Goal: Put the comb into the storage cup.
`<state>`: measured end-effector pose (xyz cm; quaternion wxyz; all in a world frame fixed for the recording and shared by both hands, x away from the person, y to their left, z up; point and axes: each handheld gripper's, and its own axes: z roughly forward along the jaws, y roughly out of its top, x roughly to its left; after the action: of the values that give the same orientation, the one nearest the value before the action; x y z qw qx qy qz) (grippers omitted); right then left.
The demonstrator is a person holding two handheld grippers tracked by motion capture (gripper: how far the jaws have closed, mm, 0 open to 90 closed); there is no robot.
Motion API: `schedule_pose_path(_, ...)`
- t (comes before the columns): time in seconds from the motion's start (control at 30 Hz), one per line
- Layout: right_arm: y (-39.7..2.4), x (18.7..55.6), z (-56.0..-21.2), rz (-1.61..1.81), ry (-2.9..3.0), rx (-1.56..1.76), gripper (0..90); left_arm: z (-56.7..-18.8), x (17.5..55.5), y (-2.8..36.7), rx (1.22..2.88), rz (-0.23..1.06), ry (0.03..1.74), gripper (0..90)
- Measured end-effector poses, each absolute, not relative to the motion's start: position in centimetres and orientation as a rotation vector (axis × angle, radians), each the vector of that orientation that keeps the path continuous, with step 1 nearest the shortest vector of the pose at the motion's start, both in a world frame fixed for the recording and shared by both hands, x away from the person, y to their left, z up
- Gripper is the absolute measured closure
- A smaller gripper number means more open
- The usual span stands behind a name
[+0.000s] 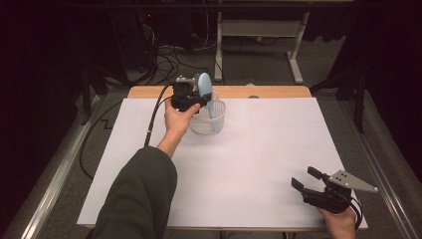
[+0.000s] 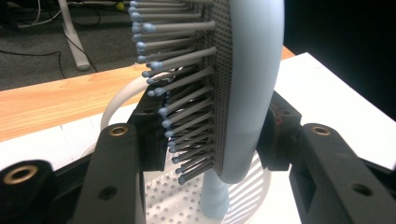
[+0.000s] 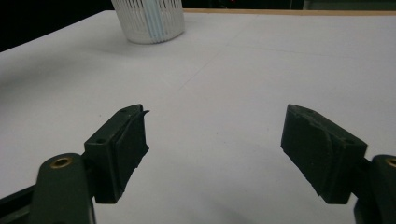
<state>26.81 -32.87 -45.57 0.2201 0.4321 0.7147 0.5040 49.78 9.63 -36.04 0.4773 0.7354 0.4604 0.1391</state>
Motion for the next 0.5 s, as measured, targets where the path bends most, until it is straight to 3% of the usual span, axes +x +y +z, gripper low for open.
schedule_pose_path(0.5,-32.84,26.86,-45.59,1.398,1.977,1.198,22.9,-35.98,49.56,10.06,1.834,0.349,1.114,51.2)
